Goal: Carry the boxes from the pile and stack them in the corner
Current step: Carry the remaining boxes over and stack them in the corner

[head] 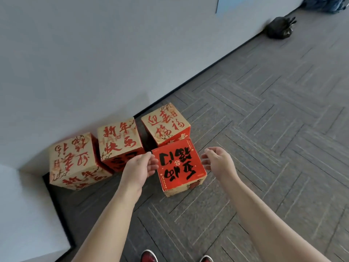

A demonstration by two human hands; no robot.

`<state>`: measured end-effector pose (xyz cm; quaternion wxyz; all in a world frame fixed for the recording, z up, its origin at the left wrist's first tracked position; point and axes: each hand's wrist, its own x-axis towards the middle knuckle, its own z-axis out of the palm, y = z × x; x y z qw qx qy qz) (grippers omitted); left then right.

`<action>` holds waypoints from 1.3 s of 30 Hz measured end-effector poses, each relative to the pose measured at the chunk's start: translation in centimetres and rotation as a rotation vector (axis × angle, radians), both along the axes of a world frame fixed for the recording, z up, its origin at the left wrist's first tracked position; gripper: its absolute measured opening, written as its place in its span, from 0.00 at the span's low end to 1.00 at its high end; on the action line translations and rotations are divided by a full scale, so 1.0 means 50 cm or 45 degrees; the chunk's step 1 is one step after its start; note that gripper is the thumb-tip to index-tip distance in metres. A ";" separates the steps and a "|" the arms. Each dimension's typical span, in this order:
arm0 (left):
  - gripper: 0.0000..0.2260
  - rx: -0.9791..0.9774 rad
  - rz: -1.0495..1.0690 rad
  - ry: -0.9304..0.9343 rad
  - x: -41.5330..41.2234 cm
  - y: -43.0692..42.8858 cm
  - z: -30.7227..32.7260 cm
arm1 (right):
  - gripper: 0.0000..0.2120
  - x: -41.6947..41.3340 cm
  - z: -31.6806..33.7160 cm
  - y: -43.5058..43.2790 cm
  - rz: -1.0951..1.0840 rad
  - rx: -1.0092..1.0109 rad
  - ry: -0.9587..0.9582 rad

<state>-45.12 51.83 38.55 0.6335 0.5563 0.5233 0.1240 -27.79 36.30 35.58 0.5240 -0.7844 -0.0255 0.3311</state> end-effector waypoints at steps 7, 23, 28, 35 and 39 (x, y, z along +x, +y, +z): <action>0.08 -0.127 -0.039 0.167 0.045 0.047 -0.473 | 0.10 0.056 -0.459 0.042 0.028 -0.236 0.036; 0.11 -0.149 -0.027 0.319 0.105 0.126 -0.945 | 0.19 0.169 -0.901 0.099 -0.091 -0.272 -0.001; 0.11 -0.062 0.033 0.297 0.094 0.122 -0.741 | 0.17 0.146 -0.730 0.085 -0.155 -0.239 0.029; 0.10 0.111 0.083 0.231 0.061 0.117 -0.241 | 0.12 0.108 -0.233 0.042 -0.171 -0.156 -0.030; 0.19 0.183 0.127 0.127 0.020 0.120 0.079 | 0.09 0.093 0.102 0.027 -0.045 -0.067 -0.082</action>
